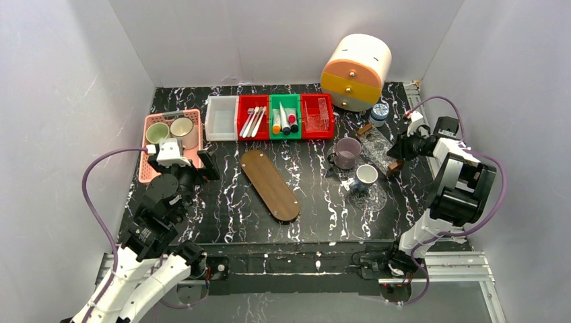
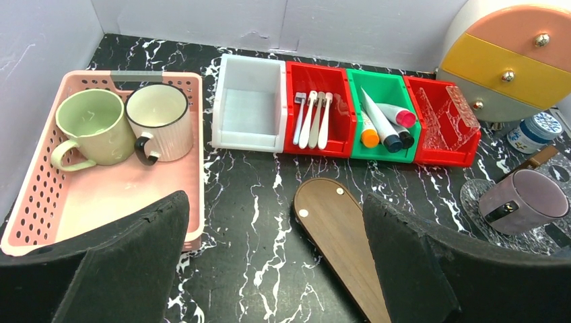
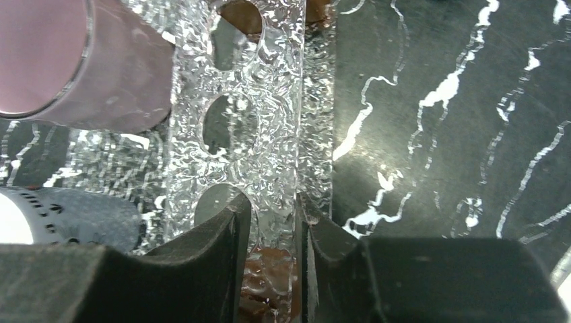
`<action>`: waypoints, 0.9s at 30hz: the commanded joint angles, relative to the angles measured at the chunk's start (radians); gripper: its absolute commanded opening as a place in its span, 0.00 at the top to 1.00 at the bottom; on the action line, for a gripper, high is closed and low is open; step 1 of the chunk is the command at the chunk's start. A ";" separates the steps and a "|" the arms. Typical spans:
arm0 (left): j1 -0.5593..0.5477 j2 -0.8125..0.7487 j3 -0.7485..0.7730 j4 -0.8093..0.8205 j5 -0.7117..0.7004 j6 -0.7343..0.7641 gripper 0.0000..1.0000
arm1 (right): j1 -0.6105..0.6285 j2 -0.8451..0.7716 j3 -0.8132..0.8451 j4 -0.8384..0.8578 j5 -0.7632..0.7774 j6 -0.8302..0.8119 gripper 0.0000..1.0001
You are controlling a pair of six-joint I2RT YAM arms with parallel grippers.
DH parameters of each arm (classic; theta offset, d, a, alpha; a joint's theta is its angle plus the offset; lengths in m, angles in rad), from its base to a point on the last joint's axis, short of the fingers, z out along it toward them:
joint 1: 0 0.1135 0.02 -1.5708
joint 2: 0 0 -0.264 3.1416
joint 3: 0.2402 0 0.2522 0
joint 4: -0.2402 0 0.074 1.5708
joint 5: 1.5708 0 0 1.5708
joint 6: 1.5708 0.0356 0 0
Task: Prepare toiletry sets of a toothbrush and toothpaste on the tray
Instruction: Place the toothpaste holder at the center of the board, then move the toothpaste holder to the center of the board.
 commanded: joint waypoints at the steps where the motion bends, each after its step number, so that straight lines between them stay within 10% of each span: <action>1: -0.005 0.008 -0.002 0.007 -0.025 0.012 0.02 | -0.004 -0.039 0.034 0.050 0.086 -0.010 0.60; 27: -0.004 0.028 -0.014 0.013 -0.042 0.007 0.02 | 0.180 -0.022 0.203 0.139 0.381 0.200 0.36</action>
